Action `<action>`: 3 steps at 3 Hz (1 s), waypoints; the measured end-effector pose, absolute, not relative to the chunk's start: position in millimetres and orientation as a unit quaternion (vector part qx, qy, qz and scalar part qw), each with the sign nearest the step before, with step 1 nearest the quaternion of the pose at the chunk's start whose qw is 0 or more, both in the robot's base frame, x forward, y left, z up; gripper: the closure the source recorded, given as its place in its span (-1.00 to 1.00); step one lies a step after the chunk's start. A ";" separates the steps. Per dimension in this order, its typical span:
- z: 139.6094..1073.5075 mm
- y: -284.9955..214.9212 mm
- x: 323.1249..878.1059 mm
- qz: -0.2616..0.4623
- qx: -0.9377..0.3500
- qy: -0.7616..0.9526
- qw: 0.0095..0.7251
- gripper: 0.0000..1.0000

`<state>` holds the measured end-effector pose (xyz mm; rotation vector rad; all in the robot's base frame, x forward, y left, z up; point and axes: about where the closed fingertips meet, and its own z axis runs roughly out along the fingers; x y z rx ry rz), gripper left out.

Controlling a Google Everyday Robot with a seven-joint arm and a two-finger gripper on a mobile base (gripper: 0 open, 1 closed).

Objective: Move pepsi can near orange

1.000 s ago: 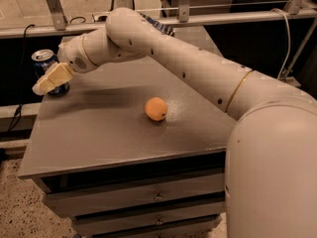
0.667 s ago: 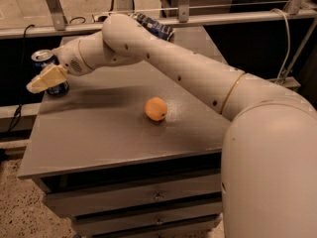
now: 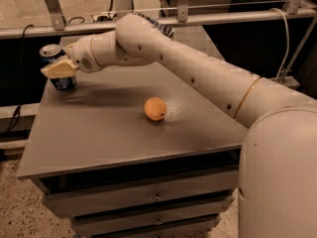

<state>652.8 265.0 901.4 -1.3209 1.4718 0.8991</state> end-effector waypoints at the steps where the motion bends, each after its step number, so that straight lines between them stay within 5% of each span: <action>1: 918.9 228.5 651.0 0.367 -0.533 0.592 0.480 0.77; 2: 926.1 178.9 645.3 0.368 -0.534 0.587 0.486 1.00; 3: 908.7 116.4 642.6 0.373 -0.523 0.595 0.483 1.00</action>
Offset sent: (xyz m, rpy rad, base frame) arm -0.0101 -0.1773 0.0326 0.0429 -0.0520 -0.0238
